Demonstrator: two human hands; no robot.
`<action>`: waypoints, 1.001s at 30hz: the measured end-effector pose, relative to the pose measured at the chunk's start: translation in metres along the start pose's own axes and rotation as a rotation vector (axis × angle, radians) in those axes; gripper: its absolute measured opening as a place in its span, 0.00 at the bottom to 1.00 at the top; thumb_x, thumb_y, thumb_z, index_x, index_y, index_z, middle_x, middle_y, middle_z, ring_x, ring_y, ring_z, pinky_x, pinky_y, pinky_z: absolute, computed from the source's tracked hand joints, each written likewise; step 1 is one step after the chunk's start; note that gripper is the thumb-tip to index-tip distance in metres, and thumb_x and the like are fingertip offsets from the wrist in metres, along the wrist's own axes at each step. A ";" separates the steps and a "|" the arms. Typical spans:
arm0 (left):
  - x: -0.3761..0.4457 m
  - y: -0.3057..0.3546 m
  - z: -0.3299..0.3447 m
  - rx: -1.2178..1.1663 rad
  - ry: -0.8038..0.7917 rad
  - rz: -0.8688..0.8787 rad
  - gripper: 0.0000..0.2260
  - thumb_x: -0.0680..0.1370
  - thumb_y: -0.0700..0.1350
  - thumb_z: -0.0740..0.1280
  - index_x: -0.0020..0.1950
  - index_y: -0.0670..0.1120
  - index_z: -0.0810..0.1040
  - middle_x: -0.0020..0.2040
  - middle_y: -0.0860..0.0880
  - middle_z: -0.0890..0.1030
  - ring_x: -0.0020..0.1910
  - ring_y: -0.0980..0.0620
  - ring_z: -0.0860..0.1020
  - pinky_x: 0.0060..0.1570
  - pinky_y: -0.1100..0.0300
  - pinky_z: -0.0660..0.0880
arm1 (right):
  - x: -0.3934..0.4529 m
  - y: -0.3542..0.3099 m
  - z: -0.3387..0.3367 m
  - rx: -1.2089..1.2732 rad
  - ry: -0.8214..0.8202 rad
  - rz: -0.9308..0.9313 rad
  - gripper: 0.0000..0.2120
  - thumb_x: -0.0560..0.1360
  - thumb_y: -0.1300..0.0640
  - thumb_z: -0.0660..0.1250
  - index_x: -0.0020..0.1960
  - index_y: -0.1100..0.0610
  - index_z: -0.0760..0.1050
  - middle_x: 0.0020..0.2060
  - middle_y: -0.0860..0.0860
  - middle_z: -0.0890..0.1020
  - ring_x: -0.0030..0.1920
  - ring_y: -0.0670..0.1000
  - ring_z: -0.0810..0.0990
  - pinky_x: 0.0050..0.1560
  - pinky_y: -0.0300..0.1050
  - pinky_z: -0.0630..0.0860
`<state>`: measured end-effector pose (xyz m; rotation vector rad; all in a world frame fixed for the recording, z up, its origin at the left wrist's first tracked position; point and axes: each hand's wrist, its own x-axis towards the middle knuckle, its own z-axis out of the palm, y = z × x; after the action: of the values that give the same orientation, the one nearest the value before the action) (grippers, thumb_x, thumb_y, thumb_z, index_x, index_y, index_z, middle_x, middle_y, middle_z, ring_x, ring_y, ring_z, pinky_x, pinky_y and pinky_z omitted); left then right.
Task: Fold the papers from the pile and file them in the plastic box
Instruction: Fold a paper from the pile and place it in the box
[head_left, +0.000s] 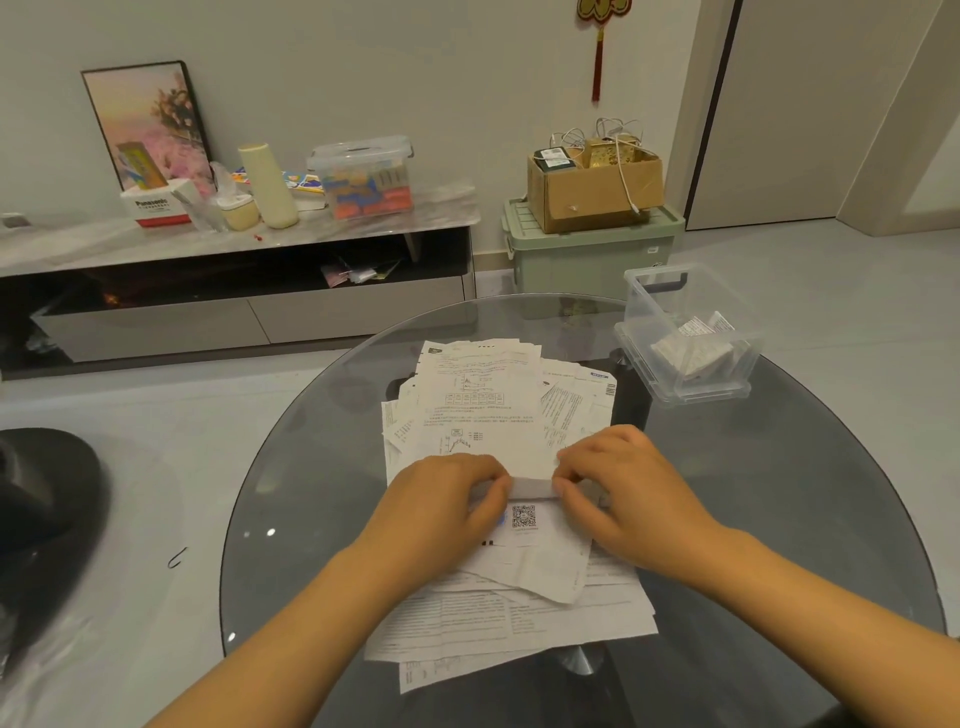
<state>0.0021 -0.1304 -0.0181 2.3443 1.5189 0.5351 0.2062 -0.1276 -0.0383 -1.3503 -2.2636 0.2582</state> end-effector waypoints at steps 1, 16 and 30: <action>0.000 0.000 0.000 -0.045 0.019 -0.019 0.08 0.79 0.50 0.60 0.46 0.53 0.79 0.41 0.56 0.80 0.40 0.56 0.76 0.42 0.59 0.73 | 0.000 -0.002 0.000 0.025 0.003 0.024 0.17 0.74 0.41 0.52 0.43 0.48 0.76 0.39 0.42 0.79 0.43 0.44 0.70 0.48 0.39 0.65; 0.005 -0.010 0.017 -0.028 -0.028 -0.074 0.22 0.77 0.46 0.67 0.69 0.54 0.66 0.64 0.57 0.62 0.57 0.59 0.66 0.56 0.69 0.66 | 0.004 0.001 0.008 0.016 -0.091 0.177 0.14 0.77 0.48 0.63 0.62 0.42 0.74 0.52 0.44 0.75 0.51 0.43 0.65 0.56 0.37 0.66; -0.001 0.000 0.017 0.141 0.020 0.119 0.12 0.80 0.51 0.58 0.59 0.52 0.77 0.54 0.57 0.75 0.53 0.57 0.70 0.53 0.67 0.61 | 0.000 0.000 -0.003 -0.009 -0.186 0.215 0.17 0.79 0.56 0.58 0.66 0.46 0.72 0.50 0.43 0.71 0.51 0.44 0.63 0.60 0.37 0.59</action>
<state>0.0093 -0.1323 -0.0339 2.5560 1.4776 0.4953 0.2081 -0.1281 -0.0357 -1.6373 -2.2675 0.4639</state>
